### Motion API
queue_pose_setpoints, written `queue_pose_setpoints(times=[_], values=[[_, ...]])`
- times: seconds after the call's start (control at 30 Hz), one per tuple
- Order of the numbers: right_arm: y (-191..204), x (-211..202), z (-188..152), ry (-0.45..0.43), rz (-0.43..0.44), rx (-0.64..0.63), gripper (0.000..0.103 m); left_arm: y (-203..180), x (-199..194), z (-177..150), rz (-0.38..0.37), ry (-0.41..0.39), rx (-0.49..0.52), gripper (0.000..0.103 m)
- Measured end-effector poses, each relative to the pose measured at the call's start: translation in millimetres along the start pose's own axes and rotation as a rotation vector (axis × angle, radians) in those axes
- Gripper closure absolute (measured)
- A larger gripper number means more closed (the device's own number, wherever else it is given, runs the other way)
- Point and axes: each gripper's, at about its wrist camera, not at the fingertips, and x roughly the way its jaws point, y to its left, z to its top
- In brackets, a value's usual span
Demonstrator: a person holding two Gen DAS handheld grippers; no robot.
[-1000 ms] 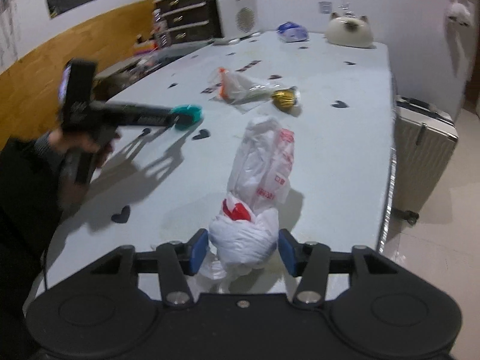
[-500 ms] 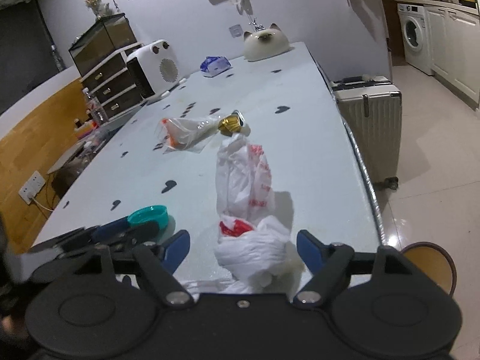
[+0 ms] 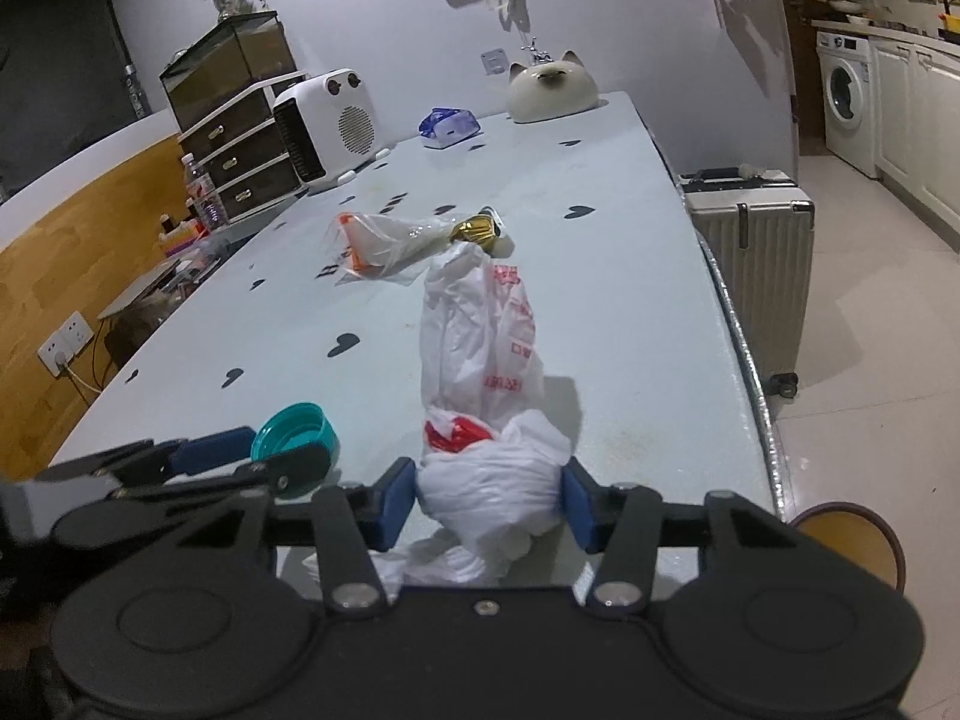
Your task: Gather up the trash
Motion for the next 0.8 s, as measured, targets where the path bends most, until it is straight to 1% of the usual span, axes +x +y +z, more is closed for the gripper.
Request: queue_pose_setpoints(times=[0.17,0.23,0.27,0.37,0.57,0.8], values=[[-5.9,-4.9,0.2,0.002,0.005,-0.01,0.051,-2.6,4.8,2.2,0.024,0.009,-0.013,0.044],[-8.8,-6.2,0.0,0.003,0.008,-0.007,0.051,-4.2,3.6,2.0,0.036,0.004,-0.009,0.052],[-10.4,-7.0,-0.2,0.003,0.01,-0.007,0.051,-4.9,2.2,1.8,0.042,0.0,-0.014,0.053],[-14.3,-10.8,-0.5,-0.002,0.013,-0.017,0.051,-7.0,-5.9,-2.3,0.037,-0.008,-0.033,0.053],[-19.5,-26.5,1.3,-0.036,0.009,-0.057,0.051,-16.5,-35.2,-5.2,0.058,-0.044,-0.049,0.053],[-31.8,-54.1,-3.2,-0.078,-0.01,-0.106,0.051,-43.1,-78.3,-3.7,0.072,-0.108,-0.036,0.053]])
